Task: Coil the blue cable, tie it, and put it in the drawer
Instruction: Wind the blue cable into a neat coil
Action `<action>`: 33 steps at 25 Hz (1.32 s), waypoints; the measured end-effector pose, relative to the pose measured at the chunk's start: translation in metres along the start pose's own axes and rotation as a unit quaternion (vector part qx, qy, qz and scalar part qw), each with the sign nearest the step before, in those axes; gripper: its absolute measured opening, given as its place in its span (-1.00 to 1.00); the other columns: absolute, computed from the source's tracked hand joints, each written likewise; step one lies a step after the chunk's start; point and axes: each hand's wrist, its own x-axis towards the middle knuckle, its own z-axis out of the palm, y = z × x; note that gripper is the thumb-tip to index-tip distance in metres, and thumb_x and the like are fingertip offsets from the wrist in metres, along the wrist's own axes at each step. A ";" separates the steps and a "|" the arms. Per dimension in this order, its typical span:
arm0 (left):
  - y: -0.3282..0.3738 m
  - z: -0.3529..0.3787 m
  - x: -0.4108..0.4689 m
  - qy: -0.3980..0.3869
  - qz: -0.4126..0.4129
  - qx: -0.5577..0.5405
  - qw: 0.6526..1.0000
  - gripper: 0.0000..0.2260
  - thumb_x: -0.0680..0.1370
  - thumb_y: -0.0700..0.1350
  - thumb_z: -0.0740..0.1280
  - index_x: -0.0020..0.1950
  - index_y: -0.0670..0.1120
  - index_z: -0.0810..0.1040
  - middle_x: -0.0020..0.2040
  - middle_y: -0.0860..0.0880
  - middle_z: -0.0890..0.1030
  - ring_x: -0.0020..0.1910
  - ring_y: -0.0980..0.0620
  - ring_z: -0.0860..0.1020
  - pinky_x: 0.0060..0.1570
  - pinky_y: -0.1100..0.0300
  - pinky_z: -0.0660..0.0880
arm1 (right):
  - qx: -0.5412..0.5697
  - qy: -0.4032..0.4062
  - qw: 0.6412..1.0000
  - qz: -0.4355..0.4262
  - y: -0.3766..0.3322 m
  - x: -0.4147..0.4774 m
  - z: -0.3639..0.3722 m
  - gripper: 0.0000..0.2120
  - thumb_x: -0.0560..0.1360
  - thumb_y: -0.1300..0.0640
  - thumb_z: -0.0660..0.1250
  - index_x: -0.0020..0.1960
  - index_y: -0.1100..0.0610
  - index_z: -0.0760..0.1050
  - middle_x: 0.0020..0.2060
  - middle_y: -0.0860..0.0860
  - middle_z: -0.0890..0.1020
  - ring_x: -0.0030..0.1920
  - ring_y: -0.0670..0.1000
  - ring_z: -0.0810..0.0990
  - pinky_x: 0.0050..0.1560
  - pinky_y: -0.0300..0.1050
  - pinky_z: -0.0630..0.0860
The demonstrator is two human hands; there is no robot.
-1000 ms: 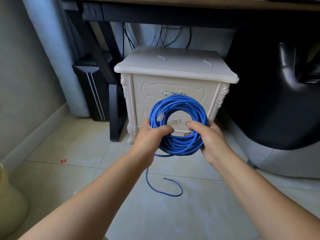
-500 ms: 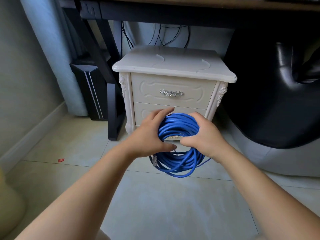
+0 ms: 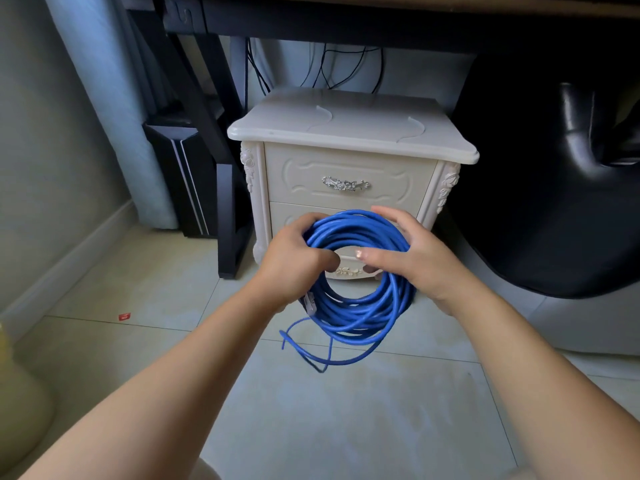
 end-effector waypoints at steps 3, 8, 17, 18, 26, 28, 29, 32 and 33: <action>0.000 -0.002 0.002 0.049 -0.051 -0.079 0.994 -0.66 0.31 -0.36 0.36 -0.02 -0.02 0.62 -0.38 0.08 0.54 -0.39 0.06 0.46 -0.35 0.22 0.40 | 0.095 -0.015 0.994 0.051 0.003 -0.001 0.000 -0.41 0.25 -0.25 0.54 0.19 -0.04 0.52 -0.05 0.01 0.69 -0.05 0.09 0.70 -0.12 -0.06 0.60; 0.000 -0.008 0.006 0.131 -0.133 -0.180 0.966 -0.81 0.34 -0.37 0.30 -0.25 -0.08 0.46 -0.36 -0.05 0.43 -0.40 -0.06 0.38 -0.45 0.20 0.29 | 0.250 -0.041 0.963 0.097 0.014 0.001 0.010 -0.41 0.32 -0.34 0.34 0.18 0.03 0.58 -0.07 0.02 0.67 -0.04 0.04 0.66 0.01 0.10 0.62; -0.007 0.019 -0.005 0.197 -0.161 -0.233 0.939 -0.80 0.40 -0.26 0.32 0.00 -0.09 0.46 -0.13 -0.13 0.49 -0.34 -0.04 0.51 -0.20 0.07 0.44 | 0.274 -0.007 0.958 0.090 0.021 0.001 0.038 -0.06 0.10 -0.08 0.66 0.38 0.07 0.35 0.14 0.11 0.65 0.12 0.12 0.67 0.17 0.18 0.57; -0.007 0.021 -0.007 0.184 -0.154 -0.231 0.943 -0.78 0.43 -0.25 0.32 0.05 -0.10 0.44 -0.15 -0.12 0.50 -0.38 -0.03 0.53 -0.19 0.06 0.45 | 0.250 0.017 0.965 0.083 0.022 0.001 0.039 -0.14 0.11 -0.03 0.64 0.34 0.08 0.39 0.09 0.11 0.67 0.09 0.13 0.68 0.17 0.20 0.57; -0.006 0.007 -0.007 -0.102 -0.208 -0.153 0.961 -0.31 0.26 0.14 0.54 0.34 -0.01 0.47 0.08 0.04 0.67 0.15 0.01 0.61 0.27 -0.16 0.45 | 0.197 0.186 0.961 0.057 0.020 0.011 0.021 -0.68 0.10 0.24 0.32 -0.15 0.06 0.47 -0.38 -0.07 0.45 -0.30 0.01 0.41 -0.30 -0.15 0.35; -0.006 -0.006 -0.001 -0.135 -0.185 -0.143 0.963 -0.05 0.16 0.20 0.56 0.49 0.12 0.27 0.25 0.06 0.60 0.29 0.00 0.52 0.33 -0.22 0.35 | 0.147 0.193 0.969 0.051 0.017 0.009 0.016 -0.65 0.08 0.25 0.31 -0.14 0.08 0.49 -0.42 -0.10 0.47 -0.35 -0.02 0.42 -0.35 -0.17 0.37; -0.005 -0.011 0.003 -0.136 -0.165 -0.143 0.966 0.06 0.12 0.20 0.57 0.53 0.22 0.13 0.35 0.06 0.52 0.36 -0.01 0.46 0.35 -0.24 0.32 | 0.107 0.195 0.974 0.046 0.018 0.008 0.014 -0.63 0.07 0.24 0.31 -0.12 0.07 0.51 -0.43 -0.12 0.49 -0.36 -0.03 0.44 -0.34 -0.16 0.39; -0.001 -0.016 0.007 -0.120 -0.085 -0.080 0.986 0.17 0.10 0.16 0.61 0.55 0.32 -0.02 0.53 0.07 0.21 0.49 0.08 0.22 0.45 -0.08 0.22 | -0.081 0.170 0.982 0.033 0.021 0.008 0.012 -0.53 0.06 0.10 0.36 -0.01 -0.02 0.51 -0.32 -0.13 0.60 -0.28 0.00 0.56 -0.22 -0.10 0.52; -0.001 -0.016 0.006 -0.127 -0.055 -0.027 0.990 0.16 0.12 0.15 0.63 0.54 0.32 -0.01 0.54 0.09 0.18 0.48 0.15 0.18 0.44 0.05 0.20 | -0.136 0.150 0.979 0.026 0.022 0.007 0.013 -0.51 0.07 0.04 0.38 0.01 -0.05 0.49 -0.26 -0.11 0.63 -0.21 0.03 0.60 -0.13 -0.03 0.56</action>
